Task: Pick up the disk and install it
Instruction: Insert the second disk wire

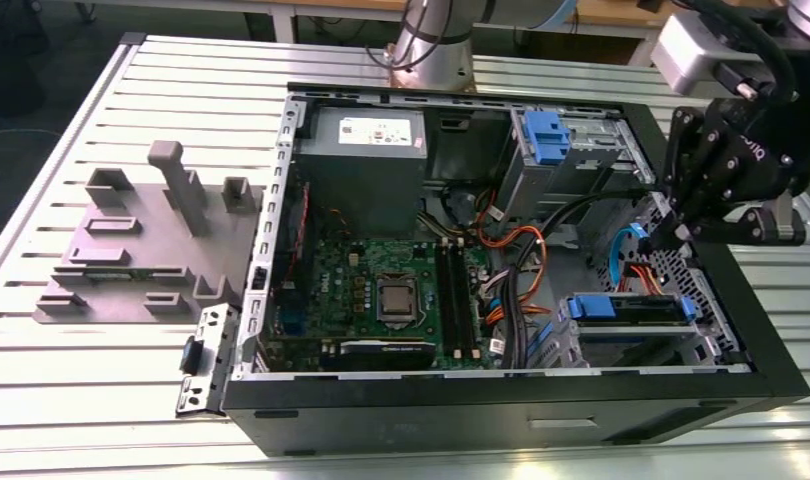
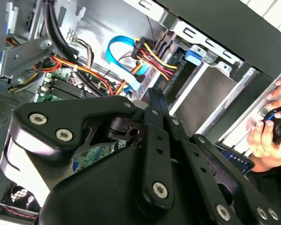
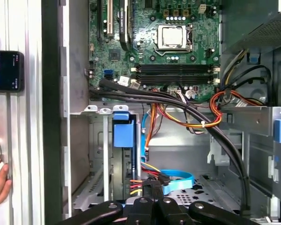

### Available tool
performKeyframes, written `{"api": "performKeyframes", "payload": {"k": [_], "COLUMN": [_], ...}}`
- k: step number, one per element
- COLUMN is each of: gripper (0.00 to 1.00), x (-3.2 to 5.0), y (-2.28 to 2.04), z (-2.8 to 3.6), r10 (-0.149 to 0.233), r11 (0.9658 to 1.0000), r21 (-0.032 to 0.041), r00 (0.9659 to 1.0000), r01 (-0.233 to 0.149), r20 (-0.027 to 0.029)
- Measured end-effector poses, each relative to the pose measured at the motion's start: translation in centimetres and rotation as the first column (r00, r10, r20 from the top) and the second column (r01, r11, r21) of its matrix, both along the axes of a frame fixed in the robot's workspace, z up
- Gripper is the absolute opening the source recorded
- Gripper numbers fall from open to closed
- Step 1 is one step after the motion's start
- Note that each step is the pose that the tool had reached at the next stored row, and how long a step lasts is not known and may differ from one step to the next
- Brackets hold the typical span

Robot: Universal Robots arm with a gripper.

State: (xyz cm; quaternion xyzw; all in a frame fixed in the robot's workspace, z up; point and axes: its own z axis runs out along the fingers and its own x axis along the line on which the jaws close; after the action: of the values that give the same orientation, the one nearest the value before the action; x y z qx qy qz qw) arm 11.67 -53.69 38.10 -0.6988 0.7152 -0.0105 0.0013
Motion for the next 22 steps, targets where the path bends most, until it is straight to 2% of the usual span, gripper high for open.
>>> {"api": "performKeyframes", "payload": {"k": [4,7,9,12,13,16,17,18,20,21,22], "gripper": [0.11,0.11,0.11,0.11,0.11,0.11,0.17,0.17,0.29,0.29,0.36], "x": [-0.01,-0.01,-0.02,-0.02,-0.02,-0.02,-0.02,-0.02,-0.02,-0.02,-0.02], "y": [0.17,0.46,0.76,1.18,1.27,1.33,1.35,1.39,1.48,1.53,1.58], "z": [-0.43,-0.69,-0.70,-0.70,-0.71,-0.98,-1.10,-1.20,-1.35,-1.42,-1.50], "r10": [0.018,0.025,0.026,0.026,0.026,0.026,0.026,0.026,0.026,0.026,0.026], "r11": [0.9998,0.9997,0.9996,0.9996,0.9996,0.9989,0.9987,0.9984,0.9979,0.9978,0.9978], "r21": [-0.0006,-0.0009,-0.0059,-0.0089,-0.0143,-0.0378,-0.0443,-0.0507,-0.0589,-0.0606,-0.0617], "r00": [0.9998,0.9997,0.9997,0.9997,0.9997,0.9997,0.9997,0.9997,0.9997,0.9997,0.9997], "r01": [-0.018,-0.025,-0.026,-0.026,-0.026,-0.026,-0.026,-0.026,-0.026,-0.026,-0.026], "r20": [-0.0009,-0.0009,-0.0011,-0.0011,-0.0013,-0.0019,-0.0020,-0.0022,-0.0024,-0.0025,-0.0025]}}
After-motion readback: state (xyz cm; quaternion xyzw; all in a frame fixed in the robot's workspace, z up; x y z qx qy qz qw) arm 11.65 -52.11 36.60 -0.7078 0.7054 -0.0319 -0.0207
